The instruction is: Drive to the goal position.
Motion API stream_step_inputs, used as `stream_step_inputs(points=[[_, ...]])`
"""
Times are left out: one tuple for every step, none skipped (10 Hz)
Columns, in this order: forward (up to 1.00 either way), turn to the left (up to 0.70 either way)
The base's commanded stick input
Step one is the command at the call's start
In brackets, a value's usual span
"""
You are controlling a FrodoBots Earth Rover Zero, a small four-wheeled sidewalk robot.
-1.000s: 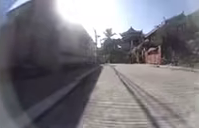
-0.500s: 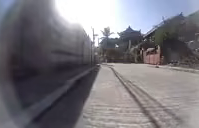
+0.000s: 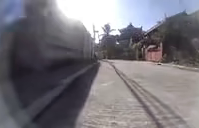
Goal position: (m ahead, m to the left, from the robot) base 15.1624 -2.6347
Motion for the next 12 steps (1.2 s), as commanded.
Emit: stream_step_inputs(points=[[0.85,-0.03],[0.85,-0.03],[0.85,-0.03],[0.85,-0.25],[0.85,-0.34],[0.85,-0.34],[0.85,-0.32],[0.85,-0.16],[0.85,-0.03],[0.85,-0.03],[0.85,-0.03],[0.85,-0.03]])
